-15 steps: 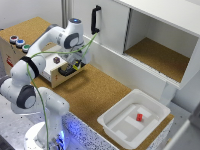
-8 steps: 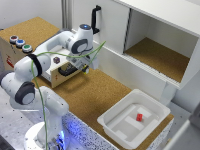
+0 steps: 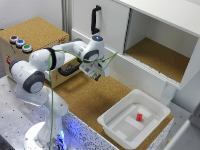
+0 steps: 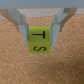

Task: Place the yellow object on the table

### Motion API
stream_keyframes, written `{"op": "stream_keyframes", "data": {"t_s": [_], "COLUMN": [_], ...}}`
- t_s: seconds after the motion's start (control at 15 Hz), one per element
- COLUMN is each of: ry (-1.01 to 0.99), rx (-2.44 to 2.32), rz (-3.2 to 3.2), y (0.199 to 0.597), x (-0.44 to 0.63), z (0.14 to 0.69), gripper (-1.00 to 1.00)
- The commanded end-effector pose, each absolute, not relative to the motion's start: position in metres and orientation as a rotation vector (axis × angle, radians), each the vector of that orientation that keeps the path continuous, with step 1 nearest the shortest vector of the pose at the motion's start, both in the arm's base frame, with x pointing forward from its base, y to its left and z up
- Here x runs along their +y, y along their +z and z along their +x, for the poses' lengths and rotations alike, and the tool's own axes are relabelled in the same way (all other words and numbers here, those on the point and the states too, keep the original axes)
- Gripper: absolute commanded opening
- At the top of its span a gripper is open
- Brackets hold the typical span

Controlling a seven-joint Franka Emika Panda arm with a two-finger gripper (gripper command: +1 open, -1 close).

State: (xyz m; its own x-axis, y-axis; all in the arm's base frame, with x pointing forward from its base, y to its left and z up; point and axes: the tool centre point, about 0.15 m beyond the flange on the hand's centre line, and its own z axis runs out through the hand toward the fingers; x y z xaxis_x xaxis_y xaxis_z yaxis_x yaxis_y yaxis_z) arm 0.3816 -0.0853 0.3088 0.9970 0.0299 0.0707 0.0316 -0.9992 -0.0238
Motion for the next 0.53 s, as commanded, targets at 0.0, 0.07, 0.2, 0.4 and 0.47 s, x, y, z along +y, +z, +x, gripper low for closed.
{"op": "stream_keyframes", "data": {"t_s": [0.0, 0.07, 0.2, 0.4, 0.47], "ry": [0.04, 0.036, 0.026, 0.033, 0.044], "rx": [-0.262, -0.3, -0.331, -0.295, -0.271], "rz": [-3.16, -3.167, -3.176, -3.204, -3.203], "y": [0.264, 0.256, 0.246, 0.236, 0.231], "x": [-0.116, -0.116, -0.113, -0.113, -0.115], "z": [0.427, 0.431, 0.438, 0.445, 0.446], "gripper": [-1.0, -1.0, -1.0, -1.0, -1.0]}}
